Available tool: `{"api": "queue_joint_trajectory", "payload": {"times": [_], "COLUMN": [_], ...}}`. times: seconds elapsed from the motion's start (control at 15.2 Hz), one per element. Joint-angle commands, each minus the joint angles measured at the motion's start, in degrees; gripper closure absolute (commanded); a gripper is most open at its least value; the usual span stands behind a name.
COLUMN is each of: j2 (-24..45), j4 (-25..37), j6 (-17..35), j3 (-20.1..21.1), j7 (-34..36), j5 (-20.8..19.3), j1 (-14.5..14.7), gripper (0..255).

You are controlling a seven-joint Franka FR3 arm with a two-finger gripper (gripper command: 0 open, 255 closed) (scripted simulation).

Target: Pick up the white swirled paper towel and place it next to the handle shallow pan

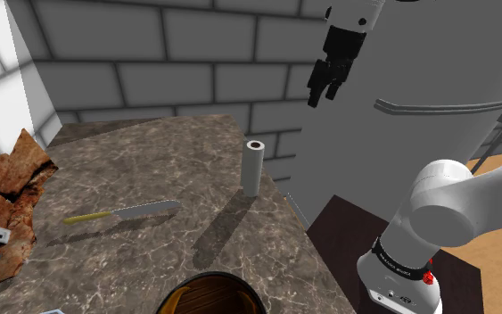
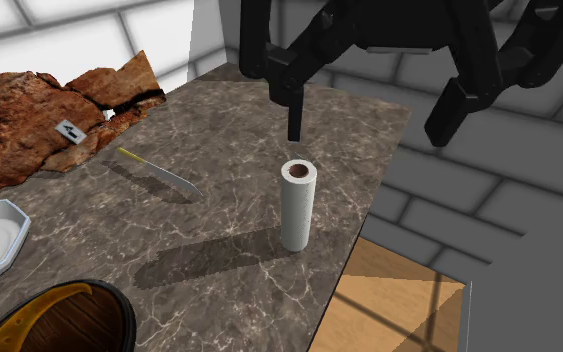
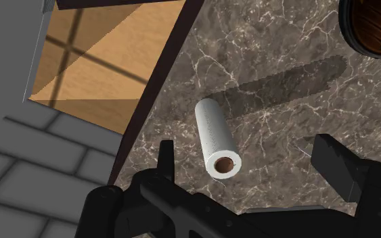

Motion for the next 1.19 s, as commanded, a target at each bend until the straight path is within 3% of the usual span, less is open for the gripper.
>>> {"api": "queue_joint_trajectory", "payload": {"times": [0.0, 0.53, 1.12], "j2": [0.0, 5.6, 20.4], "j4": [0.0, -10.6, -15.1], "j6": [0.0, 20.4, 44.2], "j3": [0.0, 0.4, 0.8], "j7": [0.0, -0.7, -2.3], "j5": [0.0, 1.7, 4.0], "j1": [0.0, 0.4, 1.4], "gripper": [0, 0, 0]}}
